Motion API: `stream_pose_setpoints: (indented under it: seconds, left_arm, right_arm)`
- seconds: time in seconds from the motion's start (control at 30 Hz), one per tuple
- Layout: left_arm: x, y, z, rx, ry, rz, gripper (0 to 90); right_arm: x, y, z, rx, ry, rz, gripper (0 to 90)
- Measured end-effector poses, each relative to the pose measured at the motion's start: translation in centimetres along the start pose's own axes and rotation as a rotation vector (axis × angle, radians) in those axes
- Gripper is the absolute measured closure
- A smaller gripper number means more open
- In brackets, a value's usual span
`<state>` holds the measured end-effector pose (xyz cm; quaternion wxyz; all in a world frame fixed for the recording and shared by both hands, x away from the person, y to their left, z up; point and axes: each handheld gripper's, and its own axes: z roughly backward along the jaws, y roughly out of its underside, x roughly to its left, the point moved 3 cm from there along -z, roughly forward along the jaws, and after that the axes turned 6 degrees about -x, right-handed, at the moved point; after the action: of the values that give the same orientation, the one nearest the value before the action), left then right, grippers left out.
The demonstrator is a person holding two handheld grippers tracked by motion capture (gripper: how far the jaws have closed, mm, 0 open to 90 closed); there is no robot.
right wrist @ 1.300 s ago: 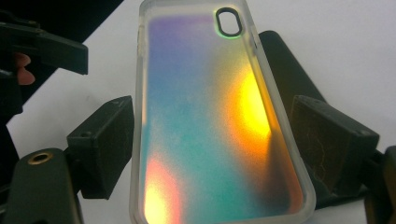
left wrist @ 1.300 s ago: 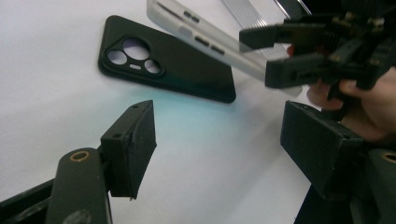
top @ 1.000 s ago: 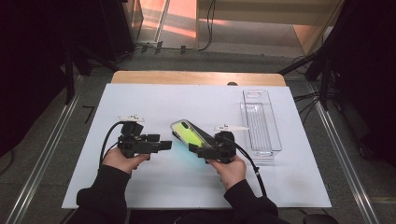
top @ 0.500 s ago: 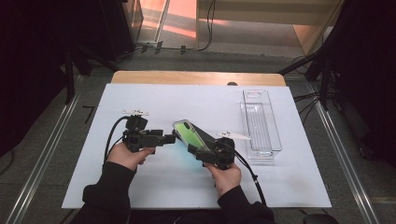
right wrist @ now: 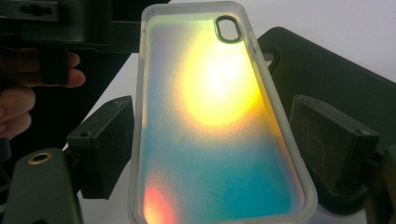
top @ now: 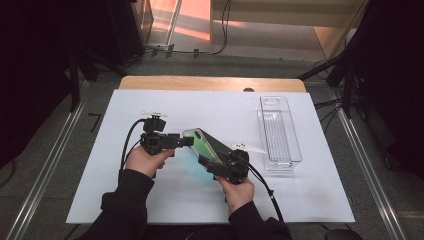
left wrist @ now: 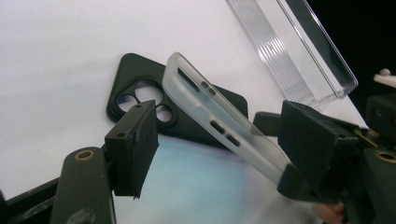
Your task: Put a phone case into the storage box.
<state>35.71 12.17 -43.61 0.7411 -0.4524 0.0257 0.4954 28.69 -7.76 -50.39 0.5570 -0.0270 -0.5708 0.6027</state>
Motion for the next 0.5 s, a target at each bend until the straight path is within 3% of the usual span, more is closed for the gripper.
stream_pose_setpoints:
  seconds: [0.13,0.27,0.5]
  left_arm:
    - [0.2,-0.2,-0.7,0.016,-0.012,0.06,37.0]
    - [0.3,-0.3,-1.4,0.037,0.006,0.137,48.6]
    - [0.4,-0.4,-1.6,0.028,0.016,0.172,68.0]
  right_arm:
    - [0.3,0.1,0.1,-0.013,-0.003,0.008,14.7]
    - [0.5,0.2,0.0,-0.029,-0.009,0.01,14.7]
    - [0.8,0.4,-0.1,-0.043,-0.013,0.024,14.6]
